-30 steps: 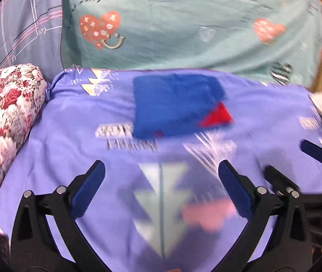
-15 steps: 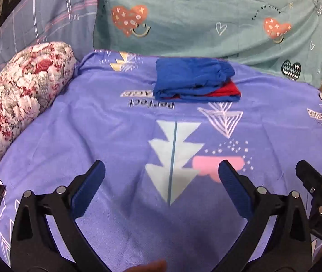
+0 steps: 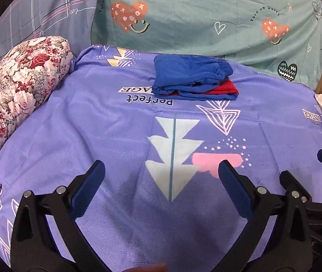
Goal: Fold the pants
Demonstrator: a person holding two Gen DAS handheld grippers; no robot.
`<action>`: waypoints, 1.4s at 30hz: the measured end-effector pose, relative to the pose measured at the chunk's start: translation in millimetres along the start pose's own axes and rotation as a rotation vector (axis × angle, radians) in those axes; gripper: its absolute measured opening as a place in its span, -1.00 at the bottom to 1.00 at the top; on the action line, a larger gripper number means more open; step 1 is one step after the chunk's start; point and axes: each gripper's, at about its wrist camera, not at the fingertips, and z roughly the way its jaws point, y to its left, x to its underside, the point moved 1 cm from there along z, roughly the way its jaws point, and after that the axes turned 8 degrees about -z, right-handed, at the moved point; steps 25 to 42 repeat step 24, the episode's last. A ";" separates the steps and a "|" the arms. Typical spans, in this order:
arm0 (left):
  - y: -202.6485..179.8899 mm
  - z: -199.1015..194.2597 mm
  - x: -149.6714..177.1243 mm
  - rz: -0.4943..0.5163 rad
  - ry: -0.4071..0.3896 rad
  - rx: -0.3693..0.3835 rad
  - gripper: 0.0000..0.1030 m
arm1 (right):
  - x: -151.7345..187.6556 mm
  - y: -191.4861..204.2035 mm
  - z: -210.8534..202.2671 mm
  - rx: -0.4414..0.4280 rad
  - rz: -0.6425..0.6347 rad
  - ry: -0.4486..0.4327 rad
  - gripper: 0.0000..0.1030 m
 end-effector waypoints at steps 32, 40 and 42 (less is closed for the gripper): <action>-4.1 1.8 3.2 0.009 0.019 0.014 0.96 | 0.6 0.6 1.1 0.010 -0.012 0.010 0.90; -4.1 1.8 3.2 0.009 0.019 0.014 0.96 | 0.6 0.6 1.1 0.010 -0.012 0.010 0.90; -4.1 1.8 3.2 0.009 0.019 0.014 0.96 | 0.6 0.6 1.1 0.010 -0.012 0.010 0.90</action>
